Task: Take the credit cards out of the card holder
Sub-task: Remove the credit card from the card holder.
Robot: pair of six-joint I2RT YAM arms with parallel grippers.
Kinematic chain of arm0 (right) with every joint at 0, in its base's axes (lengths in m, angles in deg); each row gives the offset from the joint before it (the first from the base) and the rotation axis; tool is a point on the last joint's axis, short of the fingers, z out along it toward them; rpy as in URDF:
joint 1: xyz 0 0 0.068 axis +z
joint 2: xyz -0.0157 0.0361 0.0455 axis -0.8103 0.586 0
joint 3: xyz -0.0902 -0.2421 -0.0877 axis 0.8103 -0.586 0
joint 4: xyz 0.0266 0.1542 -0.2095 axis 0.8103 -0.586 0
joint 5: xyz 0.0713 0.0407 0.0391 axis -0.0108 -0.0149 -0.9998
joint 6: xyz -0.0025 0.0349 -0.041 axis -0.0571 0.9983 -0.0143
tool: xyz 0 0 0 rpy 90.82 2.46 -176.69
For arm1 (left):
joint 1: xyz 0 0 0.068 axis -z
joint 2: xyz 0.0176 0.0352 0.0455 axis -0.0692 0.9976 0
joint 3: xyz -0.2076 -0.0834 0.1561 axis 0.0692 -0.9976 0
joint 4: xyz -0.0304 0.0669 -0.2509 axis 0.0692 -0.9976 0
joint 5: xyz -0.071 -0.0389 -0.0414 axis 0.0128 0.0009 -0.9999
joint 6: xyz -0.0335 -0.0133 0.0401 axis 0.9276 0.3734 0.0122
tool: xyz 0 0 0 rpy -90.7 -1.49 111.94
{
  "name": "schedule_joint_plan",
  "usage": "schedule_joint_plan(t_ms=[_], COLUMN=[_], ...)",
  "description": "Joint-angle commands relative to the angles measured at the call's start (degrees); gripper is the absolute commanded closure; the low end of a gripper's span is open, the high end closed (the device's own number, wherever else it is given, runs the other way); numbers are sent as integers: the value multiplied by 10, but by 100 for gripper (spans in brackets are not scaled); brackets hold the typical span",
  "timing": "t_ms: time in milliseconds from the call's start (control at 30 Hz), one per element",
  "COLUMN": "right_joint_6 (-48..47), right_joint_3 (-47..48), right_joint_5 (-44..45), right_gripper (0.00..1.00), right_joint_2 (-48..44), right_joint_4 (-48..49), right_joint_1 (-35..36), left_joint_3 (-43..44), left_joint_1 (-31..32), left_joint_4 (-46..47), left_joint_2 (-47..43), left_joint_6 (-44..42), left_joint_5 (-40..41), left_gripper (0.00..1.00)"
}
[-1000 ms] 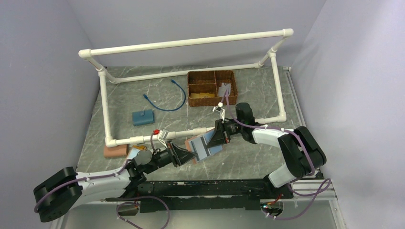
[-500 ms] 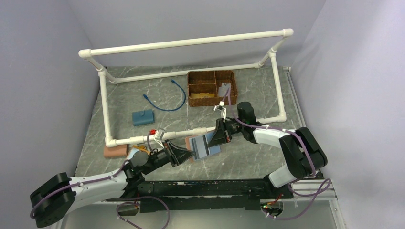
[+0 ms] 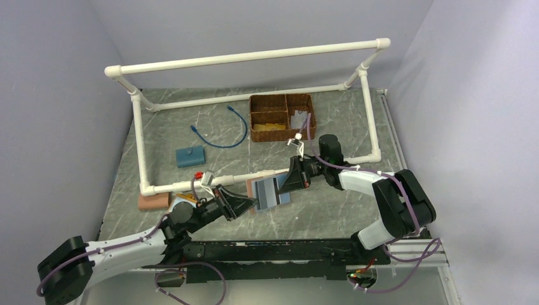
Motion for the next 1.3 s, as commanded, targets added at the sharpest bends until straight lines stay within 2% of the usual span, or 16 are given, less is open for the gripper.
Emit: schedule_joint_plan(t_ms=[0, 300, 500, 700, 967, 1267], right_joint_6=[-12, -23, -65, -72, -132, -132], right_joint_3=[1, -1, 9, 11, 30, 31], right_joint_5=[9, 3, 6, 8, 25, 24], right_gripper=[100, 100, 100, 100, 100, 100], right_joint_2=[-18, -22, -17, 0, 18, 20], right_joint_4=[31, 24, -26, -35, -115, -116], right_joint_1=[-9, -18, -26, -29, -32, -33], left_joint_3=[-29, -29, -28, -23, -27, -14], left_joint_1=[2, 2, 2, 2, 2, 2], left_joint_4=[32, -111, -214, -256, -228, -379], left_joint_2=[-54, -152, -191, -163, -86, -94], left_joint_6=[1, 5, 24, 38, 51, 115], left_joint_5=[-7, 24, 55, 65, 64, 90], left_gripper=[100, 100, 100, 100, 100, 100])
